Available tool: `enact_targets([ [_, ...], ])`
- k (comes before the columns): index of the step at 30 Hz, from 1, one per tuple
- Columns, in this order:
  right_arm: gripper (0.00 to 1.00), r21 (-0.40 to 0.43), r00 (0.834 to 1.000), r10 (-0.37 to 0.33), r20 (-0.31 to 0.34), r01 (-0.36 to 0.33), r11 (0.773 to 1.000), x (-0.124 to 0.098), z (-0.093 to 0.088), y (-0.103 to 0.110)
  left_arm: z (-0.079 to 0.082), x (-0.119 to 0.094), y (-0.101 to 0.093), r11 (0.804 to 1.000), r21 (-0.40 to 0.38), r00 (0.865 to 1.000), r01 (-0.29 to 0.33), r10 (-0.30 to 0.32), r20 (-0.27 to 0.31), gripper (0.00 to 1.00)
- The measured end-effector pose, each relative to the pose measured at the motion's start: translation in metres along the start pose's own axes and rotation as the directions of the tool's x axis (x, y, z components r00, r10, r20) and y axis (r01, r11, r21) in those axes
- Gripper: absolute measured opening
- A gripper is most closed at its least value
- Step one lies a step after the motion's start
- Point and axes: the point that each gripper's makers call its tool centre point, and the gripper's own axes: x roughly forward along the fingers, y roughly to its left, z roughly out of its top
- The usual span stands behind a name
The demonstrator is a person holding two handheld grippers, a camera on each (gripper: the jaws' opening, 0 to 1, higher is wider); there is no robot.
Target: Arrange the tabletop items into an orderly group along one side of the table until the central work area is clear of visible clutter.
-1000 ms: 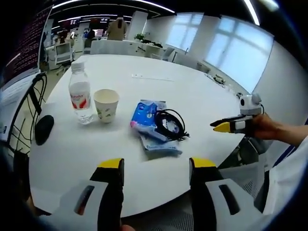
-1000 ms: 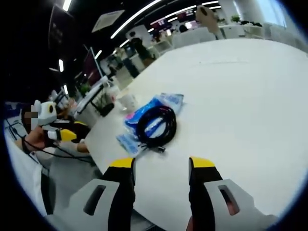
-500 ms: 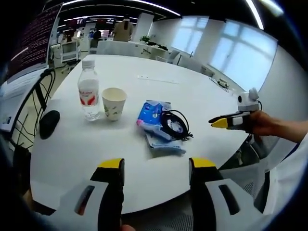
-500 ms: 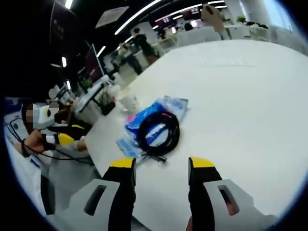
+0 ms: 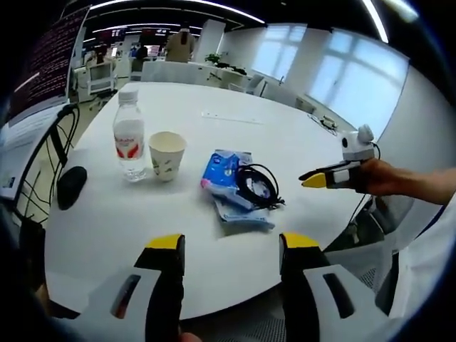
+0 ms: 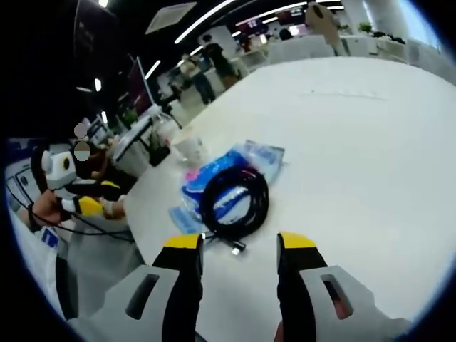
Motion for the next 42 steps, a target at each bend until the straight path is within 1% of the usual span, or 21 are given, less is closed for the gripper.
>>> enact_targets([
  [5, 0.39, -0.008, 1.000, -0.001, -0.008, 0.001, 1.000, 0.007, 0.004, -0.003, -0.001, 0.002, 0.001, 1.000, -0.008, 1.000, -0.001, 0.001, 0.000, 0.53],
  [7, 0.37, -0.010, 1.000, -0.002, -0.011, 0.002, 1.000, 0.011, 0.006, -0.005, -0.001, 0.003, 0.001, 1.000, -0.010, 1.000, 0.000, 0.000, 0.001, 0.52],
  [12, 0.34, 0.004, 1.000, -0.002, -0.019, 0.003, 1.000, 0.023, 0.010, -0.008, 0.000, 0.003, 0.002, 1.000, -0.010, 1.000, -0.002, 0.002, 0.000, 0.52],
  [14, 0.35, 0.004, 1.000, 0.001, -0.029, 0.000, 1.000, 0.032, 0.011, -0.010, 0.001, 0.003, 0.003, 1.000, -0.014, 1.000, -0.004, 0.004, 0.001, 0.52],
  [17, 0.36, 0.018, 0.998, -0.021, -0.052, 0.022, 1.000, 0.044, 0.012, -0.014, 0.000, 0.002, 0.004, 1.000, -0.014, 1.000, -0.007, 0.007, -0.001, 0.52],
  [20, 0.37, 0.044, 0.997, -0.049, -0.054, 0.051, 0.998, 0.054, 0.014, -0.022, 0.000, 0.002, 0.005, 1.000, -0.017, 1.000, -0.009, 0.009, 0.000, 0.52],
  [21, 0.38, 0.058, 0.996, -0.056, -0.064, 0.059, 0.997, 0.059, 0.013, -0.024, 0.000, 0.001, 0.005, 1.000, -0.018, 1.000, -0.010, 0.010, 0.000, 0.52],
  [27, 0.38, 0.054, 0.995, -0.069, -0.077, 0.073, 0.996, 0.073, 0.015, -0.026, -0.002, 0.000, 0.006, 1.000, -0.022, 1.000, -0.013, 0.013, -0.011, 0.52],
  [30, 0.37, 0.028, 0.993, -0.067, -0.092, 0.070, 0.997, 0.079, 0.016, -0.020, 0.000, -0.002, 0.009, 1.000, -0.025, 1.000, -0.018, 0.017, -0.006, 0.52],
  [32, 0.37, 0.005, 0.992, -0.072, -0.107, 0.073, 0.997, 0.084, 0.015, -0.021, 0.001, -0.003, 0.011, 0.999, -0.027, 1.000, -0.022, 0.022, 0.001, 0.52],
  [33, 0.36, -0.020, 0.988, -0.078, -0.132, 0.077, 0.997, 0.085, 0.012, -0.020, 0.001, -0.004, 0.013, 0.999, -0.032, 1.000, -0.027, 0.027, 0.002, 0.52],
  [35, 0.32, -0.056, 0.984, -0.095, -0.151, 0.088, 0.995, 0.087, 0.010, -0.021, 0.001, -0.005, 0.015, 0.999, -0.038, 0.999, -0.031, 0.031, 0.007, 0.52],
  [36, 0.28, -0.070, 0.982, -0.106, -0.154, 0.096, 0.993, 0.088, 0.010, -0.022, 0.001, -0.005, 0.015, 0.999, -0.040, 0.999, -0.032, 0.032, 0.009, 0.52],
  [38, 0.17, -0.084, 0.975, -0.162, -0.150, 0.151, 0.985, 0.088, 0.011, -0.031, 0.002, -0.005, 0.014, 0.999, -0.043, 0.999, -0.030, 0.031, 0.011, 0.52],
  [39, 0.13, -0.073, 0.973, -0.173, -0.151, 0.164, 0.984, 0.088, 0.011, -0.035, 0.002, -0.005, 0.014, 0.999, -0.042, 1.000, -0.029, 0.030, 0.011, 0.52],
  [40, 0.12, -0.012, 0.974, -0.165, -0.153, 0.165, 0.986, 0.087, 0.010, -0.033, 0.002, -0.004, 0.013, 0.999, -0.040, 1.000, -0.028, 0.028, 0.010, 0.52],
  [41, 0.12, 0.016, 0.979, -0.157, -0.134, 0.160, 0.987, 0.088, 0.013, -0.034, 0.002, -0.004, 0.013, 0.999, -0.038, 1.000, -0.027, 0.027, 0.010, 0.52],
  [42, 0.11, 0.000, 0.978, -0.158, -0.134, 0.159, 0.987, 0.087, 0.013, -0.035, 0.002, -0.004, 0.013, 0.999, -0.037, 1.000, -0.026, 0.026, 0.010, 0.52],
])
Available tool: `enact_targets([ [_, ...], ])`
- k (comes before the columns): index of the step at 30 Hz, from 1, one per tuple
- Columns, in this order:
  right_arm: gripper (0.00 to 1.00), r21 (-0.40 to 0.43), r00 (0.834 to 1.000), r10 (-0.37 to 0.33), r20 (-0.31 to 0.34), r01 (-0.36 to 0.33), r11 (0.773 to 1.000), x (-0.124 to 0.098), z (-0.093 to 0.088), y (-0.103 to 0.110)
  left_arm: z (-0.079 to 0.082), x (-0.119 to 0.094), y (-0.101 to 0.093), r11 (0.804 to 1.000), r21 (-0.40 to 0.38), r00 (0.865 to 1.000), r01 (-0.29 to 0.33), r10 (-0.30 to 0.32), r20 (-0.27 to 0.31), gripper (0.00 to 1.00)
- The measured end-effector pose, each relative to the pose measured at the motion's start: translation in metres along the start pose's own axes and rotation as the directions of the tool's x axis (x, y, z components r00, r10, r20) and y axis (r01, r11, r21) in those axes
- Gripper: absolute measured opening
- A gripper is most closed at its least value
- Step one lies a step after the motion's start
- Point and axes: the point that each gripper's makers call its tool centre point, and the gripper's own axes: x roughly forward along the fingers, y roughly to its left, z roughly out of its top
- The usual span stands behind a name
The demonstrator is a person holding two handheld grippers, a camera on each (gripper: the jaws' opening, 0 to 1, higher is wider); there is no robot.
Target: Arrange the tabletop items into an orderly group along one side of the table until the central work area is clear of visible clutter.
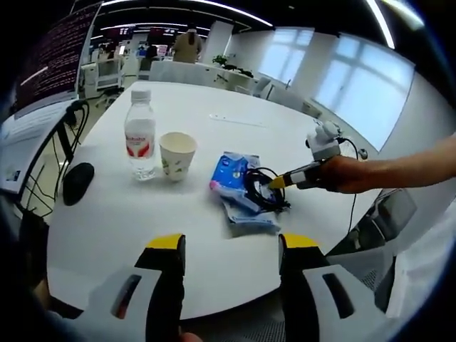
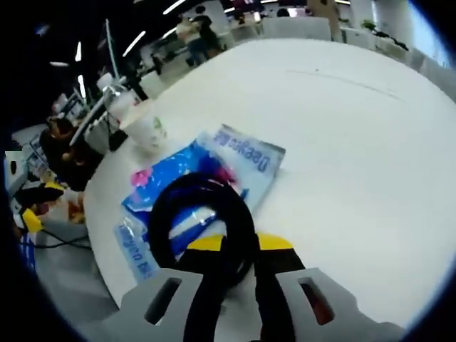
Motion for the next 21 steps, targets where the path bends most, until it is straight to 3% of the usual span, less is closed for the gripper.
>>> enact_targets([
  [4, 0.09, -0.044, 1.000, 0.000, 0.009, 0.001, 0.999, -0.004, 0.001, 0.003, 0.000, 0.000, 0.000, 1.000, -0.003, 1.000, 0.001, -0.001, 0.004, 0.52],
  [21, 0.08, -0.051, 0.997, 0.019, 0.079, -0.015, 0.999, -0.024, 0.005, 0.013, 0.001, 0.002, -0.005, 1.000, 0.008, 1.000, 0.024, -0.024, 0.005, 0.51],
])
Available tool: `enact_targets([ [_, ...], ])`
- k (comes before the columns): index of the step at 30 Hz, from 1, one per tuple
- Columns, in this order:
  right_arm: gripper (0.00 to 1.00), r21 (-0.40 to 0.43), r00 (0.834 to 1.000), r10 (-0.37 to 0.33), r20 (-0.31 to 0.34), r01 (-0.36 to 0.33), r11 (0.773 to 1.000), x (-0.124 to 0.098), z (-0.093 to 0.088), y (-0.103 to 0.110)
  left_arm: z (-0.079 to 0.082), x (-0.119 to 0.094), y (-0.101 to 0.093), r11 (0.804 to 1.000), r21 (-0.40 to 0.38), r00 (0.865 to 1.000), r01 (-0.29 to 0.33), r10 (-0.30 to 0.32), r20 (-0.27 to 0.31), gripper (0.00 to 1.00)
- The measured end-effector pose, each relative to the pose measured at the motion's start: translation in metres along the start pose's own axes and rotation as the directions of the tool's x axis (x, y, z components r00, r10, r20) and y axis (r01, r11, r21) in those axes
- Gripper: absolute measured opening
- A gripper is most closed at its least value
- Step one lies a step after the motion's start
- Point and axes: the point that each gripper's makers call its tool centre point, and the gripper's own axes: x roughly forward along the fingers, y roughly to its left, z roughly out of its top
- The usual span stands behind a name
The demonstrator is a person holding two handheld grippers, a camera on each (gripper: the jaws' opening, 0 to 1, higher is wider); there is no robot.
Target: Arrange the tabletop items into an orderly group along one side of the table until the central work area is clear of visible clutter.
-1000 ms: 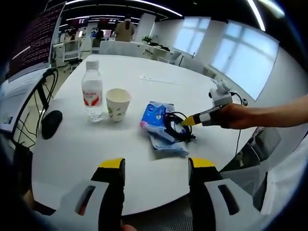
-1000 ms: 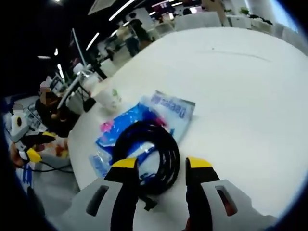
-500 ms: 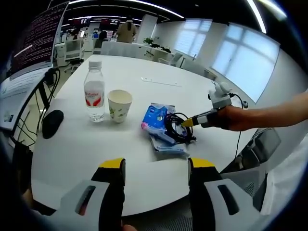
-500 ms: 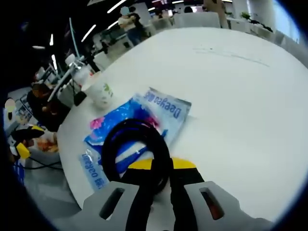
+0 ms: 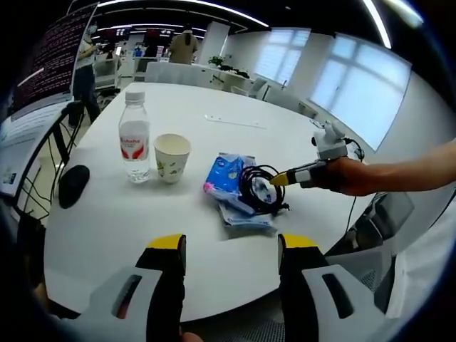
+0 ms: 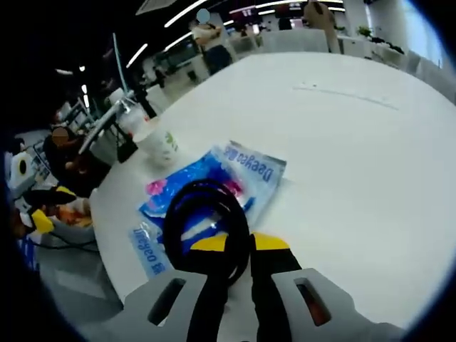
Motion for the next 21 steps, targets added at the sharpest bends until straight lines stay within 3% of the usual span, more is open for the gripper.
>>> enact_targets([
  [12, 0.05, -0.020, 1.000, 0.015, 0.023, -0.015, 1.000, -0.014, -0.008, 0.016, -0.001, 0.000, -0.002, 1.000, 0.002, 1.000, 0.014, -0.014, -0.003, 0.51],
  [21, 0.04, -0.052, 0.998, 0.014, 0.061, -0.011, 0.999, -0.029, -0.004, 0.026, -0.004, 0.002, -0.005, 0.999, 0.010, 0.999, 0.031, -0.031, -0.017, 0.52],
])
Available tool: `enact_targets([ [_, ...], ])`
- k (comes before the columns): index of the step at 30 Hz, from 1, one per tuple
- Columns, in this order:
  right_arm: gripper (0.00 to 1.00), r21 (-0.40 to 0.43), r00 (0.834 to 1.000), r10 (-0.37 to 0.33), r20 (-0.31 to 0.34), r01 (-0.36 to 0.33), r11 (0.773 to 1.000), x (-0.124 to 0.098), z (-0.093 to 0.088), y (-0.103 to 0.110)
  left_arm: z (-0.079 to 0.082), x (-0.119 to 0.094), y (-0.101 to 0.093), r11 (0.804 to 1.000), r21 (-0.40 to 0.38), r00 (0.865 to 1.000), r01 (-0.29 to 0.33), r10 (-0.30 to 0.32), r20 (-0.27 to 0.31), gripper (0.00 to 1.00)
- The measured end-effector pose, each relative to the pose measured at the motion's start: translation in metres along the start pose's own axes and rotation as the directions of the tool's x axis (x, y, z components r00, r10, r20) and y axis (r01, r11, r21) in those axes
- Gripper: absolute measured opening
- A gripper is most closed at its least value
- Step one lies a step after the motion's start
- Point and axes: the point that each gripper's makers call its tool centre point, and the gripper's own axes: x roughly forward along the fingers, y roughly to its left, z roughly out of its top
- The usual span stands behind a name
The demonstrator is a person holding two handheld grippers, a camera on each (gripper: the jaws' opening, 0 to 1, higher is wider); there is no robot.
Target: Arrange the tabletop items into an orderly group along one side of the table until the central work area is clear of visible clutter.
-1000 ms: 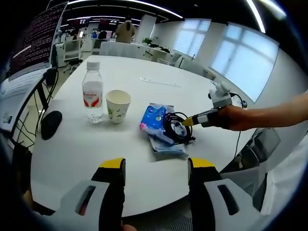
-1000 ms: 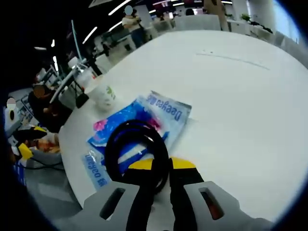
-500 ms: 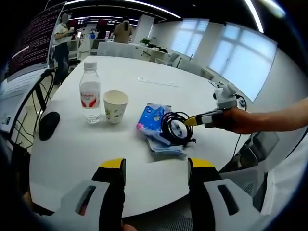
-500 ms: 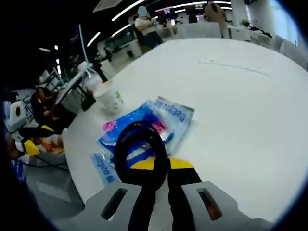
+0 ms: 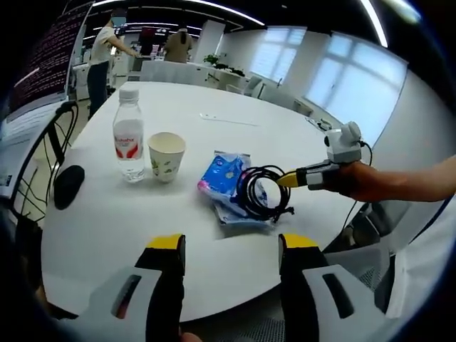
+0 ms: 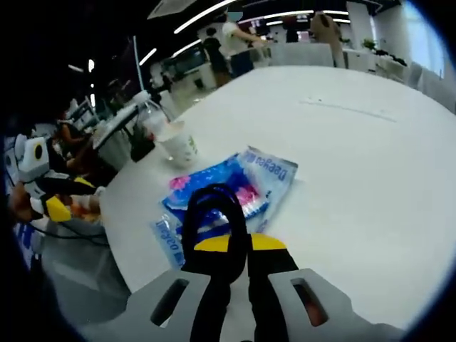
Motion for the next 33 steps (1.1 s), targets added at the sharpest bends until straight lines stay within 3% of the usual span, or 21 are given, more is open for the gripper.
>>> enact_targets([
  [15, 0.04, -0.030, 0.997, 0.017, 0.070, -0.015, 0.999, -0.022, 0.010, 0.025, -0.003, 0.000, 0.002, 1.000, -0.006, 1.000, 0.007, -0.007, -0.003, 0.52],
  [33, 0.04, 0.020, 0.987, -0.049, 0.154, 0.047, 0.999, -0.051, 0.022, 0.011, -0.006, 0.010, -0.010, 0.999, 0.012, 0.998, 0.052, -0.052, -0.032, 0.52],
])
